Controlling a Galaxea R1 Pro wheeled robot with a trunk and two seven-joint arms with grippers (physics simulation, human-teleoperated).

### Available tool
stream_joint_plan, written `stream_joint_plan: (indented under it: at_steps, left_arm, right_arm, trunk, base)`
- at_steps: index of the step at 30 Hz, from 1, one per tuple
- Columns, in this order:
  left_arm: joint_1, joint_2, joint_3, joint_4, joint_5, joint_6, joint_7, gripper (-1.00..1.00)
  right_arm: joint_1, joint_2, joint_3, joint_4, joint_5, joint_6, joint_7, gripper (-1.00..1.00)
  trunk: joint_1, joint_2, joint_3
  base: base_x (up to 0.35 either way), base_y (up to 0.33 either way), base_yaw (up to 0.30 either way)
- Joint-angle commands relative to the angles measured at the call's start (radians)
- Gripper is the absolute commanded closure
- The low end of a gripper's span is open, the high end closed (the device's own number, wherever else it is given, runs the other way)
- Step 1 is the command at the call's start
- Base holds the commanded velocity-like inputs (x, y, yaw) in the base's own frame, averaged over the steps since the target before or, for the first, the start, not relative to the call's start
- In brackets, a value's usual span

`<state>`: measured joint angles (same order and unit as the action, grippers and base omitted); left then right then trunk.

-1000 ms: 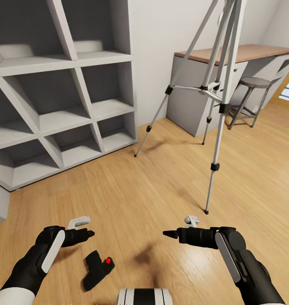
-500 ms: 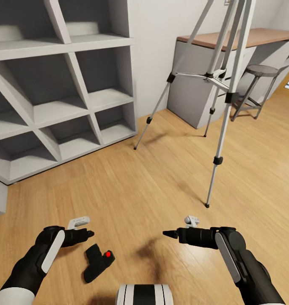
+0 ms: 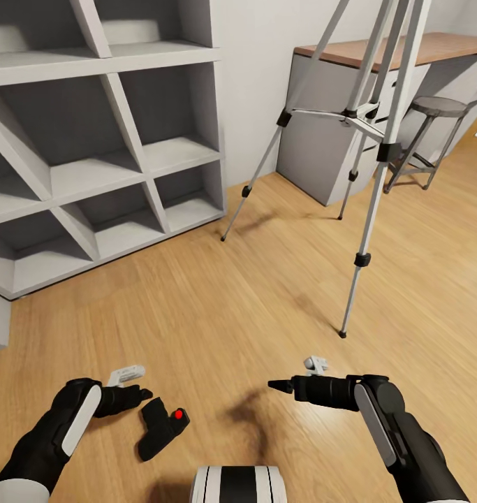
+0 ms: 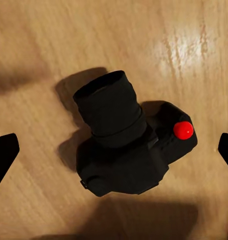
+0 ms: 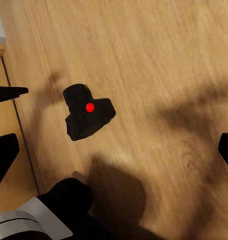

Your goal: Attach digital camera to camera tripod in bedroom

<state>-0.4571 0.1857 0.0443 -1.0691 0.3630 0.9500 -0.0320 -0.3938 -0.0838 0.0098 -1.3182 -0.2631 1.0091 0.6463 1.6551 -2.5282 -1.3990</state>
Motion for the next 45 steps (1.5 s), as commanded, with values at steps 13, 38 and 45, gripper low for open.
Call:
stream_joint_plan:
  at_steps: [13, 38, 45]
  left_arm:
    - [0.0, -0.013, 0.003, -0.074, 0.0, 0.054, 0.03, -1.0]
    - [0.0, -0.015, 0.005, -0.405, 0.0, 0.097, 0.032, -1.0]
    - [0.0, -0.013, 0.068, -0.418, 0.001, 0.097, 0.032, -1.0]
  right_arm:
    - [0.0, -0.007, 0.002, -0.015, 0.001, 0.005, 0.002, -1.0]
    - [0.0, -0.007, 0.002, -0.013, 0.002, 0.004, -0.002, -1.0]
    - [0.0, -0.01, 0.001, -0.014, 0.001, 0.005, -0.001, -1.0]
  trunk:
    - [0.0, 0.0, -0.001]
    - [0.004, -0.002, -0.035]
    - [0.007, -0.004, -0.063]
  base:
    - [0.0, 0.0, 0.0]
    - [0.0, 0.0, 0.0]
    - [0.0, 0.0, 0.0]
